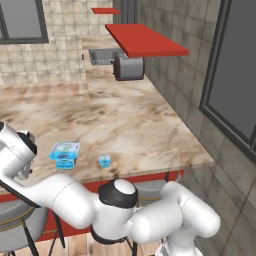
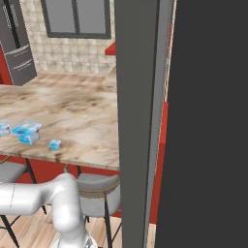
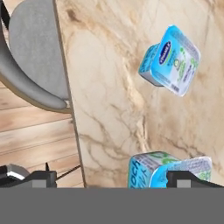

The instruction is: Stack the yogurt containers by placing the smaller containers on top of the larger containers.

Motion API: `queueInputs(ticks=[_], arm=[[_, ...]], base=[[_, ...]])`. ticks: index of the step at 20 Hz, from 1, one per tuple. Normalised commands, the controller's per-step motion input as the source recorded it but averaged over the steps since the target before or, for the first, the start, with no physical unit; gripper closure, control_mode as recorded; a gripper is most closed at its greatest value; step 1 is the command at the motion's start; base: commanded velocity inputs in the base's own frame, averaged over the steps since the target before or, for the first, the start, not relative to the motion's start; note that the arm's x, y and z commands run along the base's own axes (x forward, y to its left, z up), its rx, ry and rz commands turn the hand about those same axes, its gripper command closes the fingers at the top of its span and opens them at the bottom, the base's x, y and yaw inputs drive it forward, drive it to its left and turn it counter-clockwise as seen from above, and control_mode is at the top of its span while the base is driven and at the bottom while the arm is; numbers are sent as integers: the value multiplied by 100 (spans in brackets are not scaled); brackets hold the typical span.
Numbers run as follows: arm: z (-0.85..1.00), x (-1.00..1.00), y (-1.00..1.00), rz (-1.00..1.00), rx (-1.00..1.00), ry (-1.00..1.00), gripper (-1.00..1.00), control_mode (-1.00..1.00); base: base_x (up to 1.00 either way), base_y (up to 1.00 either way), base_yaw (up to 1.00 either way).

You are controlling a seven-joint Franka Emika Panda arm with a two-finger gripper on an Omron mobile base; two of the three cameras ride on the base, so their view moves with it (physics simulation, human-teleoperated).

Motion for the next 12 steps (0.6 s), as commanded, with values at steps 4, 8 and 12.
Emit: queueInputs(ticks=[4,8,12], arm=[[-9,19,14,0,0,0,-100,-100],[-1,21,26,0,0,0,-100,-100],[-3,18,22,0,0,0,-100,-100]], base=[[0,0,0],[0,0,0],[0,0,0]])
